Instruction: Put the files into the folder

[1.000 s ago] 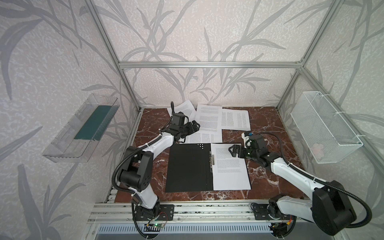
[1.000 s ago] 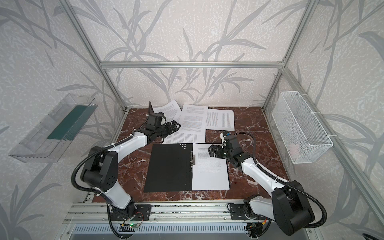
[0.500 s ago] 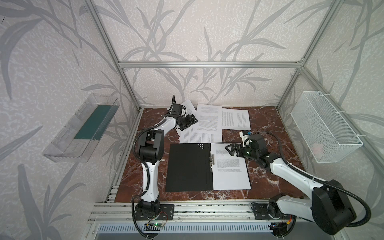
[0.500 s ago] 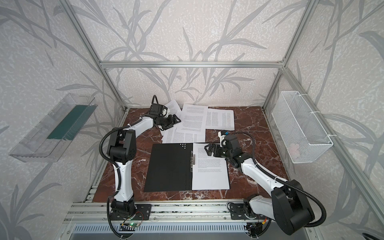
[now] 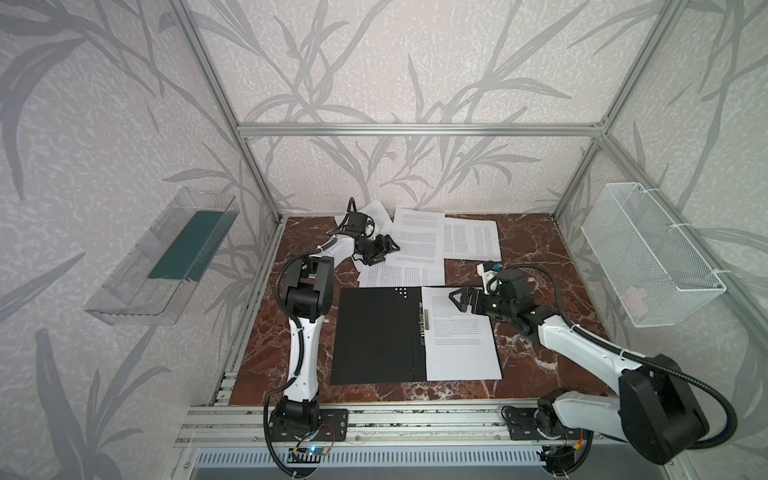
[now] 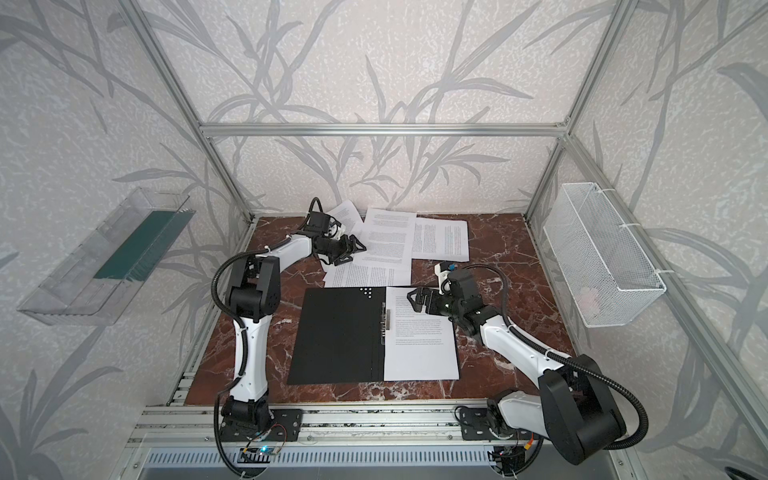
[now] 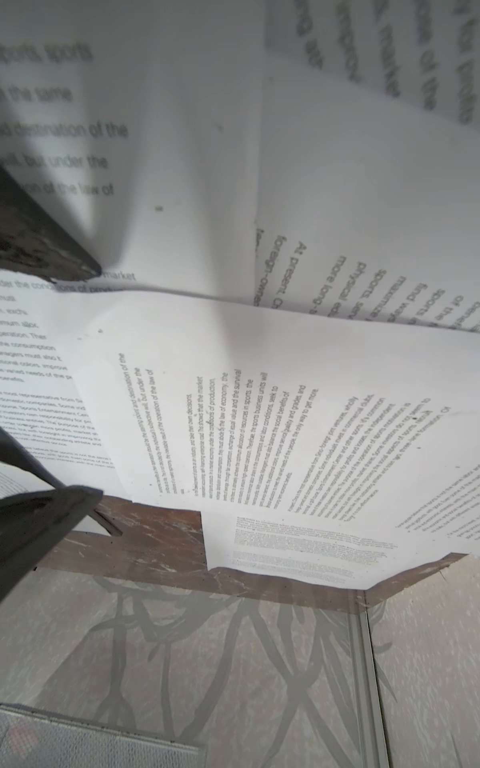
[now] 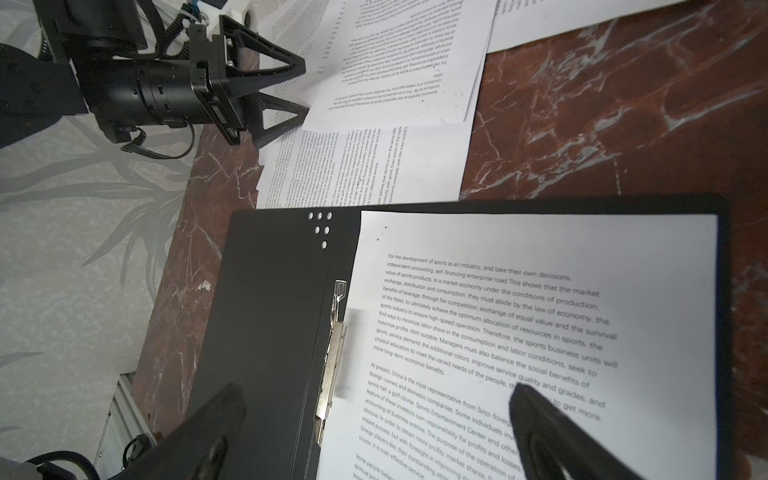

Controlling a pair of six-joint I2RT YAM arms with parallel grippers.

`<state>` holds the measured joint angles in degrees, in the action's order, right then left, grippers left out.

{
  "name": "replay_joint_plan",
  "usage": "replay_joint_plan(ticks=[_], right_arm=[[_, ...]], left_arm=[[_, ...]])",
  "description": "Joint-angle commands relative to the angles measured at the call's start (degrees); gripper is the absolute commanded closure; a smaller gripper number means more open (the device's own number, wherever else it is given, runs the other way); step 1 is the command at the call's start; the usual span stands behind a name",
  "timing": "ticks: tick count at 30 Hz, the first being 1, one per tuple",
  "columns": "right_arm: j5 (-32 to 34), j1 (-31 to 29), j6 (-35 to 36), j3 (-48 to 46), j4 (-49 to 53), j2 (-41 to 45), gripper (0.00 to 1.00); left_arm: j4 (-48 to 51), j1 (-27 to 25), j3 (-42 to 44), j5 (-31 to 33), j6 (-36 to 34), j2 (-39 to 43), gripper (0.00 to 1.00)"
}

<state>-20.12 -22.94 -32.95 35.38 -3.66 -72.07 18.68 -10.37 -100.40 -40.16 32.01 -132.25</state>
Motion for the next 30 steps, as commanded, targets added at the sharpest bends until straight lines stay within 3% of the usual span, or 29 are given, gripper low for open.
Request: replay_joint_plan(ticks=[1,8,12,17,26,30], right_arm=[[-1.05,-0.18,-0.45,-0.28,-1.85,-0.60,0.01],[-2.12,-0.17,-0.89,-0.15,-2.54,-1.48,0.01],[-2.40,-0.16,-0.98,-0.05,-2.82,-1.83,0.01],[-2.45,-0.09,-1.32,-0.06,-2.96,-2.33,0.01],[-4.06,-0.09,-1.90,-0.22,-4.24,-2.76,0.01],[-4.52,-0.09,-2.03,-0.27,-4.35,-2.90,0.01]], left_arm=[[-3.81,0.09,0.52,-4.48,2.39,-0.02,0.23],[-7.71,0.09,0.42,-7.61,6.22,-1.42,0.24],[-6.44,0.04,-0.25,-5.85,8.61,-2.75,0.27],[-12.07,-0.16,1.60,-6.42,14.87,-3.60,0.34],[-10.02,-0.38,1.75,-3.74,12.39,-2.89,0.35],[-10.82,-0.34,3.46,-4.02,11.17,-1.05,0.29]])
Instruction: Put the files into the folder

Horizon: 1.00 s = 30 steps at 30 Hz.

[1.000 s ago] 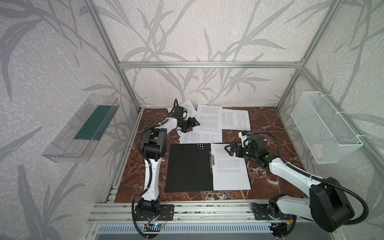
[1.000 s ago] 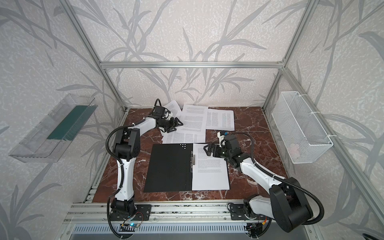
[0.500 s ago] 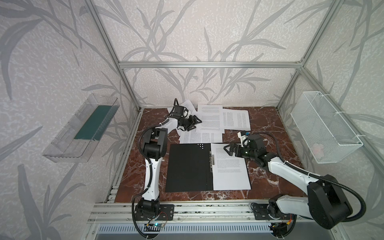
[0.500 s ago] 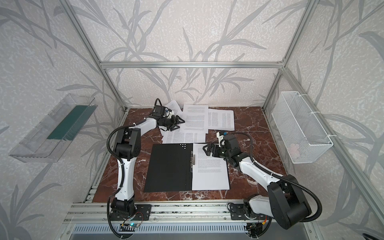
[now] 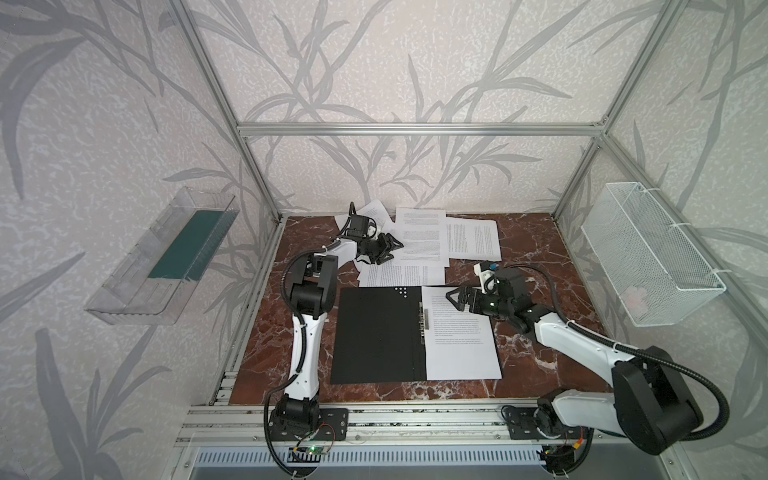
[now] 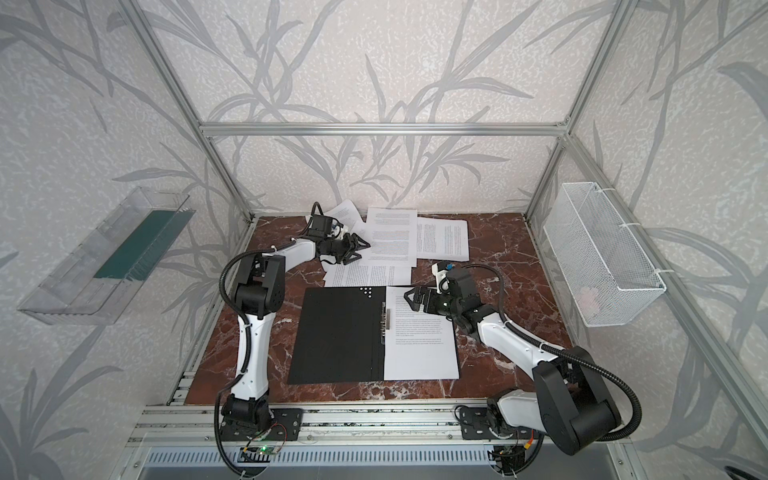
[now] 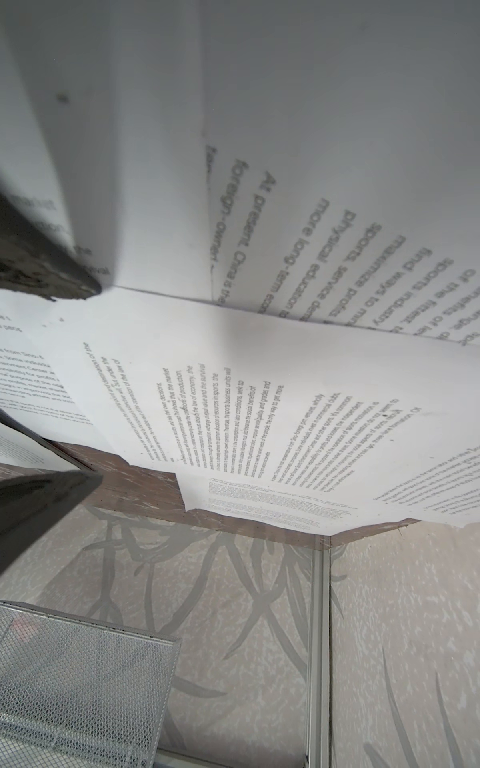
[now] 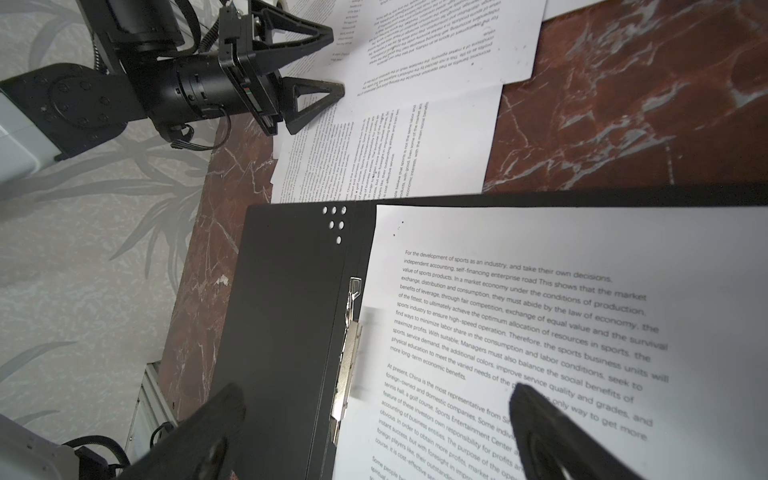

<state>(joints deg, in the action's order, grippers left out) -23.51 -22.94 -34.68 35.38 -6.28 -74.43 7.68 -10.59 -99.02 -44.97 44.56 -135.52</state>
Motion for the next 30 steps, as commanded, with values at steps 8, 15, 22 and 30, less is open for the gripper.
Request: replay_joint_plan(ticks=[8,15,22,30], right_arm=[[-1.36,-0.08,-0.61,-0.14,-1.93,-1.14,0.01],[-2.33,-0.09,-1.00,-0.04,-2.51,-2.15,0.01],[-3.43,-0.09,-1.43,0.00,-3.50,-3.35,0.01],[-3.40,-0.09,-1.42,-0.05,-3.43,-3.35,0.01]], left_arm=[[-6.10,0.21,9.60,-0.76,-0.52,7.79,0.23],[-11.28,0.90,14.38,-1.86,1.42,9.75,0.19],[-13.64,1.22,16.94,-2.50,2.40,11.07,0.13],[-11.84,1.50,18.97,-0.73,0.51,12.91,0.12]])
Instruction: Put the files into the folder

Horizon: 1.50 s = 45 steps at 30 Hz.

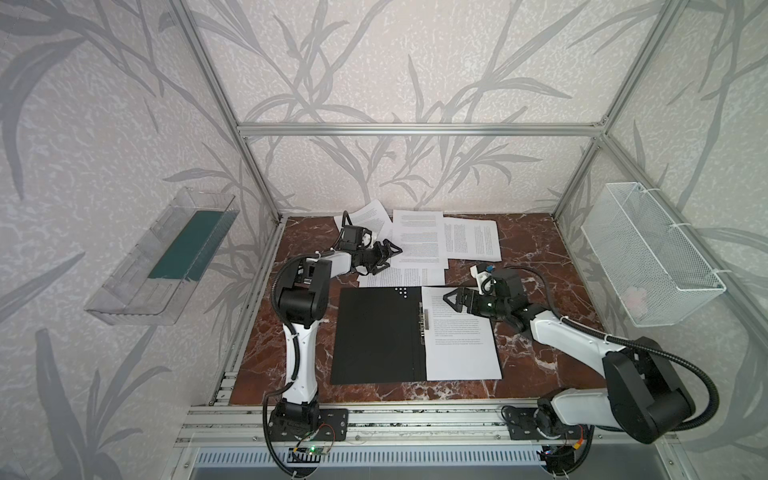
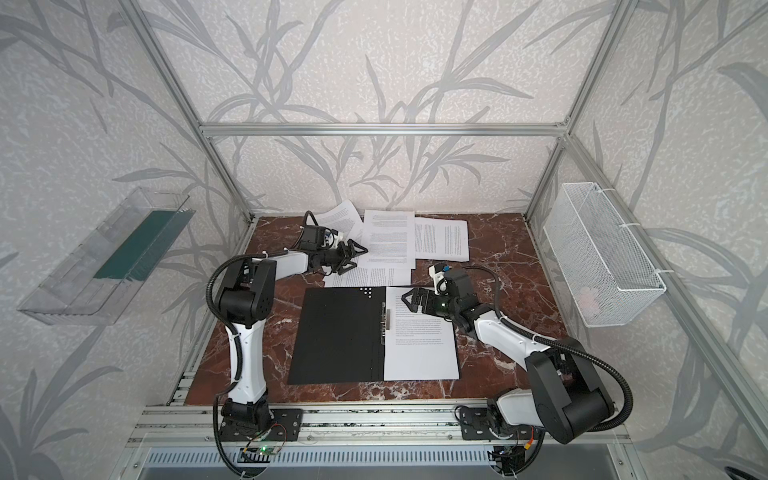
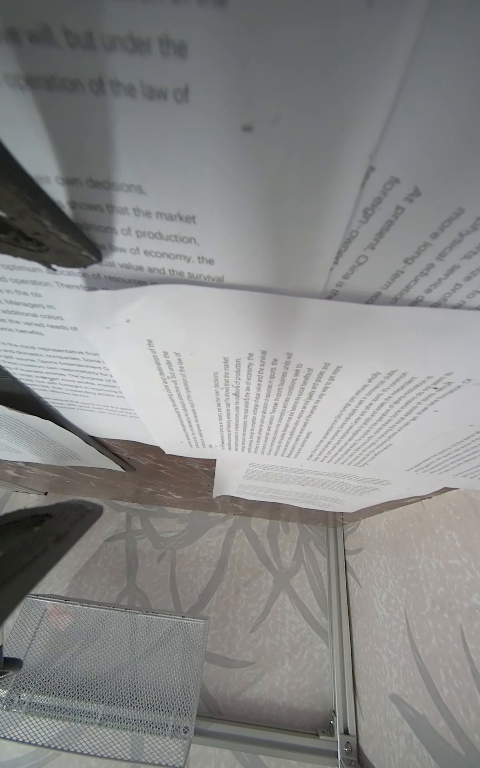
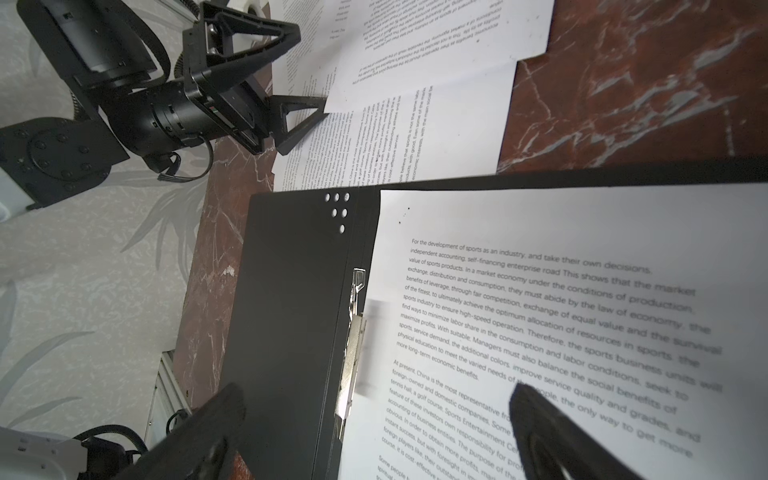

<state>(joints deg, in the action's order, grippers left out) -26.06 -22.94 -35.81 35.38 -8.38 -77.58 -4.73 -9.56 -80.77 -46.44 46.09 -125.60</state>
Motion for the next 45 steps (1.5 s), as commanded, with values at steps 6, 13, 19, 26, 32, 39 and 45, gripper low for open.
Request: replay_joint_plan(ticks=[6,13,19,26,32,39,45], right_arm=[[-1.44,-0.09,-0.25,-0.02,-1.97,-0.99,0.01],[-1.39,-0.09,-0.29,0.16,-1.99,-1.47,0.01],[-1.56,-0.09,-0.26,0.29,-2.01,-1.78,0.01],[-1.66,-0.09,-0.31,0.28,-2.03,-1.67,0.01],[-1.62,-0.09,-0.30,0.22,-2.03,-1.43,0.01],[-1.80,-0.09,-1.97,0.22,-2.14,-1.47,0.01],[-0.06,0.02,-0.19,0.91,0.00,-0.84,0.01]], left_arm=[[-0.41,0.36,0.02,-0.99,0.18,1.58,0.12],[-5.30,-0.02,0.48,-2.17,4.12,-0.71,0.13],[-6.11,-0.64,0.06,-1.43,5.44,-2.45,0.15],[-6.08,-1.07,-0.61,-1.11,6.18,-3.60,0.15],[-8.30,-1.46,-0.06,-0.94,8.05,-3.97,0.16],[-12.65,-3.26,-1.50,-2.31,11.42,-5.62,0.16],[-18.59,-4.58,-3.39,-5.06,15.31,-7.29,0.16]])
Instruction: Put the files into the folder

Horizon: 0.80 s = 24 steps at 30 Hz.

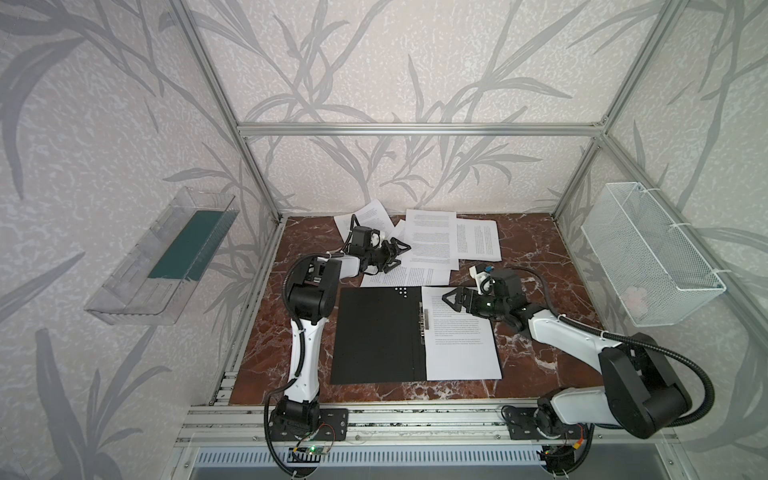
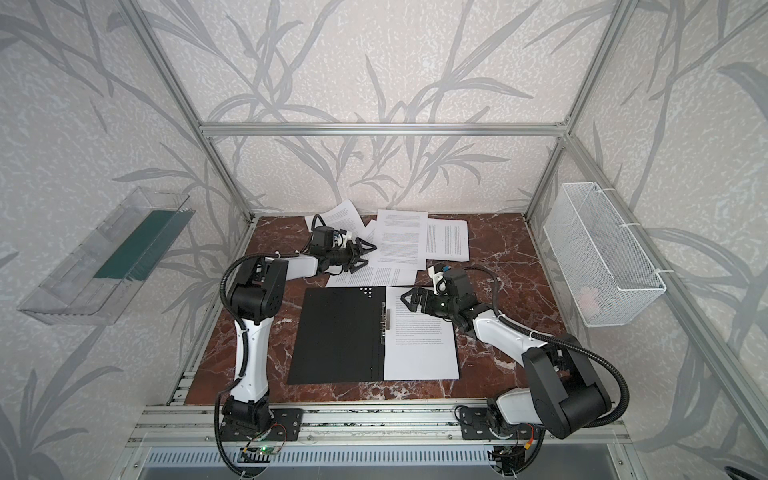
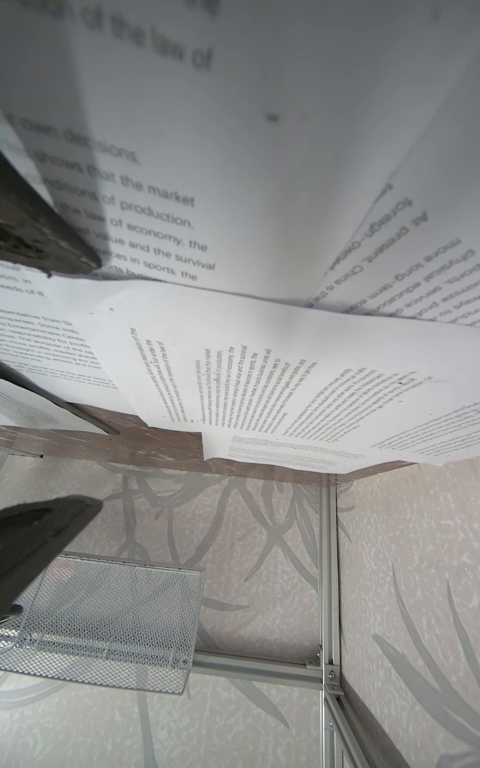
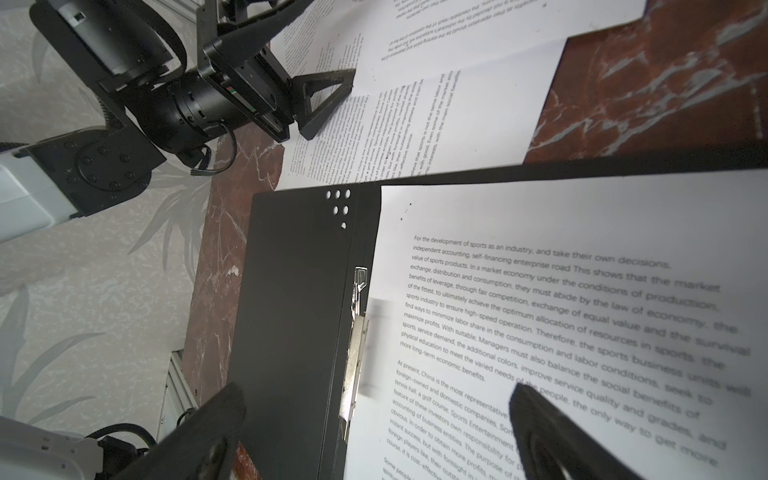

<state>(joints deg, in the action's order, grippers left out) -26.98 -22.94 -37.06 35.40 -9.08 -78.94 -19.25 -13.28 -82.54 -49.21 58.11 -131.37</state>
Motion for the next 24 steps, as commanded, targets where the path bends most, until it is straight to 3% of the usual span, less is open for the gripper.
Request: replay_joint_plan(ticks=[1,6,9,18,24], right_arm=[[1.62,0.09,2.39,1.13,1.43,0.77,0.01],[9.93,1.14,6.15,2.96,5.09,0.71,0.01],[4.69,5.29,2.37,5.43,3.05,-5.06,0.01],[7.07,8.84,1.35,23.44,5.96,-24.47,0.00],[4.72,10.35,1.50,34.86,9.26,-35.69,0.01]], left_arm=[[-5.22,-1.12,-1.82,-2.90,3.95,-1.70,0.16],[-4.19,-1.23,-2.49,-2.91,2.87,-1.88,0.16],[-4.38,-1.49,-3.53,-3.83,2.82,-2.63,0.17],[0.59,-2.46,-5.26,-3.74,-0.53,-2.45,0.18],[-1.06,-2.70,-5.61,-3.84,0.46,-3.84,0.18]])
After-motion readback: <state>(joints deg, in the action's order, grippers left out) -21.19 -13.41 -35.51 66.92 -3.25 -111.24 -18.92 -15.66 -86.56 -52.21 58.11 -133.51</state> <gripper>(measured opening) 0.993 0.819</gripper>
